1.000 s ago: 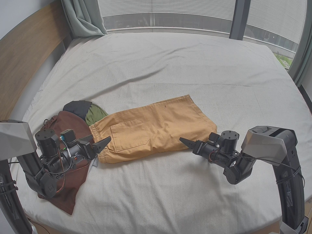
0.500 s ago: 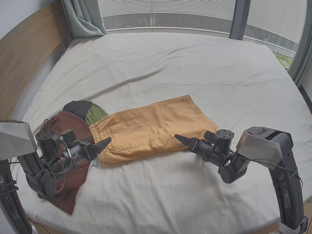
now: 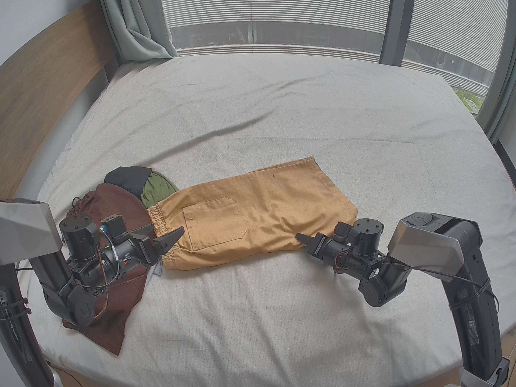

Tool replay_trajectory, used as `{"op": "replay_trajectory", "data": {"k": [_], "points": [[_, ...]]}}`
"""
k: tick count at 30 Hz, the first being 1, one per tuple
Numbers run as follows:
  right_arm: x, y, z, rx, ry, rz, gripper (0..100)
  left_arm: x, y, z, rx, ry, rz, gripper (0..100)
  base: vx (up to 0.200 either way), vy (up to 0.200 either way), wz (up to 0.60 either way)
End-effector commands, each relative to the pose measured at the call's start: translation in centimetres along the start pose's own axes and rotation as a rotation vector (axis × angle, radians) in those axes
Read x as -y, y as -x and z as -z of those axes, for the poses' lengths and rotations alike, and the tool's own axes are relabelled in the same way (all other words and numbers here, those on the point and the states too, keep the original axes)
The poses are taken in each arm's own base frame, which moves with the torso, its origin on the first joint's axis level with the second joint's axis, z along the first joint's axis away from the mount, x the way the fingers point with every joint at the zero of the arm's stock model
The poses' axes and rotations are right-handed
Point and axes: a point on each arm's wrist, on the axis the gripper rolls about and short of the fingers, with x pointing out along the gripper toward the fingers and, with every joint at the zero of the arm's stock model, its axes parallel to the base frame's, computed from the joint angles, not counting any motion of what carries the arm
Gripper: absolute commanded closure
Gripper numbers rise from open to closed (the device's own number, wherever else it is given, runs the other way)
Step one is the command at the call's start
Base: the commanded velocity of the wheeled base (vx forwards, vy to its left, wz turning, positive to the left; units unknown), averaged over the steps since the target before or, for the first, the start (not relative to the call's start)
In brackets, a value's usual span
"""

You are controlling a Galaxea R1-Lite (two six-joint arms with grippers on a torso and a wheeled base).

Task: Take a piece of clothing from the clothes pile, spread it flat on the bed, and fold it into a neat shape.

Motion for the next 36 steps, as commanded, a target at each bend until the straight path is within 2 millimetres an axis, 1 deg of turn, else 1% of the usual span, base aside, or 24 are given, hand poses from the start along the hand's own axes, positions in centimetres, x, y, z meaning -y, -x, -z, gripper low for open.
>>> {"op": "replay_trajectory", "data": {"k": [1,4,8,9,12,14,15,16,17,18,24,25,26,27,29,31,32,34,36], "points": [[0.0,0.2,0.2,-0.002,0.002,0.002,100,0.0,0.0,0.0,0.0,0.0,-0.001,0,0.0,0.0,0.0],[-0.1,0.8,0.4,-0.014,-0.004,0.013,100,0.0,0.0,0.0,0.0,0.0,-0.001,0,0.0,0.0,0.0],[-0.8,1.8,-0.1,-0.005,0.002,0.009,100,-0.1,0.0,0.0,0.0,0.004,-0.002,0,0.0,0.0,0.0],[-1.0,2.5,-0.2,-0.013,-0.001,0.02,100,-0.1,0.0,0.0,0.0,0.013,0.0,0,0.0,0.0,0.0],[-1.4,3.8,-0.3,-0.017,-0.003,0.03,100,-0.1,0.0,0.0,0.0,0.018,0.0,0,0.0,0.0,0.0],[-1.5,4.2,-0.2,-0.017,-0.001,0.03,100,-0.1,0.0,0.0,-0.002,0.018,-0.001,0,0.0,0.0,0.0],[-1.6,5.0,0.1,-0.022,-0.001,0.036,100,0.0,0.0,0.1,-0.002,0.018,0.001,0,0.0,0.0,0.0],[-1.6,5.0,0.1,-0.022,-0.001,0.036,100,0.0,0.0,0.1,-0.002,0.018,0.001,0,0.0,0.0,0.0],[-1.6,6.0,0.5,-0.041,0.005,0.052,100,0.0,0.0,0.1,-0.002,0.018,0.001,0,0.0,0.0,0.0],[-1.7,6.4,0.7,-0.051,0.011,0.06,100,0.0,0.0,0.0,-0.001,0.019,0.001,0,0.0,0.0,0.0],[-1.5,8.6,1.9,-0.077,0.019,0.093,100,0.0,0.0,0.0,-0.001,0.019,0.001,0,0.0,0.0,0.0],[-1.6,9.0,1.9,-0.083,0.019,0.099,100,0.0,0.0,0.0,-0.001,0.019,0.001,0,0.0,0.0,0.0],[-1.6,9.0,1.9,-0.083,0.019,0.099,100,0.0,0.0,0.0,-0.001,0.019,0.001,0,0.0,0.0,0.0],[-2.1,10.0,1.9,-0.091,0.021,0.117,100,0.0,0.0,0.0,-0.001,0.019,0.001,0,0.0,0.0,0.0],[-2.2,10.9,2.2,-0.103,0.016,0.142,100,0.0,0.0,0.0,-0.001,0.02,0.001,0,0.0,0.0,0.0],[-2.4,11.6,2.3,-0.113,0.013,0.15,100,0.0,0.0,0.0,-0.001,0.019,0.001,0,0.0,0.0,0.0],[-2.4,11.6,2.3,-0.113,0.013,0.15,100,0.0,0.0,0.0,-0.001,0.019,0.001,0,0.0,0.0,0.0],[-2.7,12.4,2.4,-0.127,0.008,0.165,100,-0.1,-0.1,0.2,-0.008,0.022,-0.001,0,0.0,0.0,0.0],[-2.8,12.6,2.4,-0.129,0.008,0.169,100,-0.1,-0.1,0.3,-0.01,0.023,-0.002,0,0.0,0.0,0.0]]}}
